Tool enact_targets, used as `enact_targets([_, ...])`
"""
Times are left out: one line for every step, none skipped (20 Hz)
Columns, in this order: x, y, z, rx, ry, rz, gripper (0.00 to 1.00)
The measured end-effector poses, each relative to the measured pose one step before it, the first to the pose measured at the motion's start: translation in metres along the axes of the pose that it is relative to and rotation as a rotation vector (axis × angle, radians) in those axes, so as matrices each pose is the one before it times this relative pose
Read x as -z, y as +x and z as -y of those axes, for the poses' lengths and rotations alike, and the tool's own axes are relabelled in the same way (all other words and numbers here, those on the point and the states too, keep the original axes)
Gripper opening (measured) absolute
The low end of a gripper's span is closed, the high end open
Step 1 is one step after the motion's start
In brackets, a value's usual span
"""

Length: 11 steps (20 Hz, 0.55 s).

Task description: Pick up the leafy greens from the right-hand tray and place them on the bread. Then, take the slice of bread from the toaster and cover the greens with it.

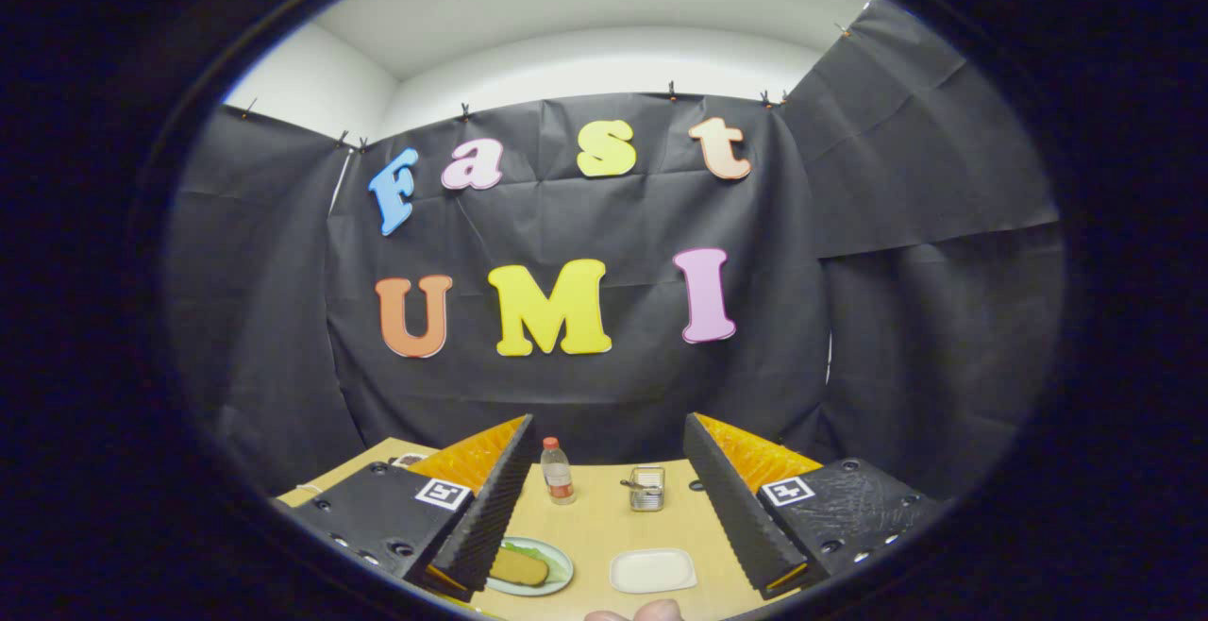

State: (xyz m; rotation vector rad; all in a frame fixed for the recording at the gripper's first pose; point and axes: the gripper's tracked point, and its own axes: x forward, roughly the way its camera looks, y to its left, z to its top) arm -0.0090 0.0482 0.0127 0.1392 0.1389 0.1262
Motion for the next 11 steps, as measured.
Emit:
enact_targets([-0.00275, -0.00498, 0.00322, 0.00325, -0.01573, 0.00615, 0.96])
enact_targets([-0.00569, -0.00758, 0.00249, 0.00319, -0.01225, 0.01241, 0.96])
enact_targets([-0.00568, -0.00431, -0.00116, 0.00147, -0.00005, 0.0078, 0.96])
enact_targets([-0.00405, -0.00423, -0.00027, 0.00341, 0.00764, -0.00003, 0.96])
enact_targets([-0.00332, -0.0034, 0.00044, 0.00469, 0.00597, -0.00151, 0.96])
enact_targets([-0.00326, -0.00185, 0.00237, 0.00889, -0.00715, -0.00055, 0.96])
enact_targets([-0.0035, -0.00137, 0.00138, 0.00408, -0.00771, 0.00329, 0.96])
enact_targets([-0.00445, -0.0031, -0.00011, 0.00285, -0.0015, 0.00483, 0.96])
enact_targets([-0.00422, -0.00052, 0.0002, 0.00444, 0.00101, 0.00704, 0.96])
enact_targets([-0.00354, -0.00121, 0.00147, 0.00553, -0.00103, 0.00743, 0.96])
enact_targets([-0.00037, -0.00066, 0.00082, 0.00263, 0.00058, 0.00146, 0.96])
